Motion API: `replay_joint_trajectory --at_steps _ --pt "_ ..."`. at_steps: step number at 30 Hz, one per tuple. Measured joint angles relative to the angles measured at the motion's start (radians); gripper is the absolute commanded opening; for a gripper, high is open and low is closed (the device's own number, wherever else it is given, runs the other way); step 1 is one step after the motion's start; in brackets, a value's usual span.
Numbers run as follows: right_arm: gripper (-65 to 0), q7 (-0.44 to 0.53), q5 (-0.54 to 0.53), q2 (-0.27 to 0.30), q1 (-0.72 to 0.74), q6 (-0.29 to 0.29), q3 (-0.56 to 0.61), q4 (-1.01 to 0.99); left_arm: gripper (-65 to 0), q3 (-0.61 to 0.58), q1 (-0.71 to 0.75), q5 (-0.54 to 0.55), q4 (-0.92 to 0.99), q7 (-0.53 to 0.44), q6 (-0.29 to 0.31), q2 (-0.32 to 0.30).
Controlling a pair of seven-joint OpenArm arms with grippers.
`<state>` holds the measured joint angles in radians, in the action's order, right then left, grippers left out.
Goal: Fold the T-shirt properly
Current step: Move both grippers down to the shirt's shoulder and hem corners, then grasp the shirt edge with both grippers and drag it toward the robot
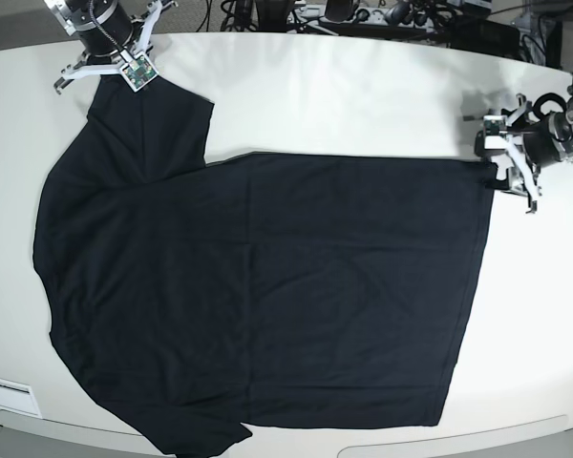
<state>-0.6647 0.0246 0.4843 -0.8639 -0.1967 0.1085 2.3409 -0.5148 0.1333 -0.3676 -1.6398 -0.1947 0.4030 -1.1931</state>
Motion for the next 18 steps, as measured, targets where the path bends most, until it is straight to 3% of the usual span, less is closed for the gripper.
replay_joint_trajectory --at_steps 5,7,8,10,13,18 --pt "-65.0 0.000 0.001 0.001 0.000 -0.018 0.000 0.000 -29.3 -0.156 -0.173 0.004 0.062 0.003 -0.014 0.042" --pt "-65.0 0.002 0.001 0.002 0.000 -0.058 0.000 0.000 -35.8 -0.196 -0.217 0.003 0.083 0.004 -0.023 0.059" --pt "-61.0 0.003 0.001 0.002 0.000 -0.074 0.000 0.000 -43.8 -0.211 -0.233 0.000 0.089 0.005 -0.021 0.065" --pt "-47.0 0.008 -0.005 0.000 0.000 -0.078 0.000 0.000 -63.3 -0.225 -0.241 -0.002 0.091 0.016 -0.016 0.071" --pt "-29.6 0.014 -0.034 0.001 0.000 -0.077 0.000 0.000 -65.0 -0.226 -0.242 -0.004 0.090 0.019 -0.017 0.072" --pt "-28.4 0.026 -0.053 0.001 0.002 -0.078 0.000 -0.011 -65.0 -0.225 -0.241 -0.004 0.090 0.019 -0.015 0.074"
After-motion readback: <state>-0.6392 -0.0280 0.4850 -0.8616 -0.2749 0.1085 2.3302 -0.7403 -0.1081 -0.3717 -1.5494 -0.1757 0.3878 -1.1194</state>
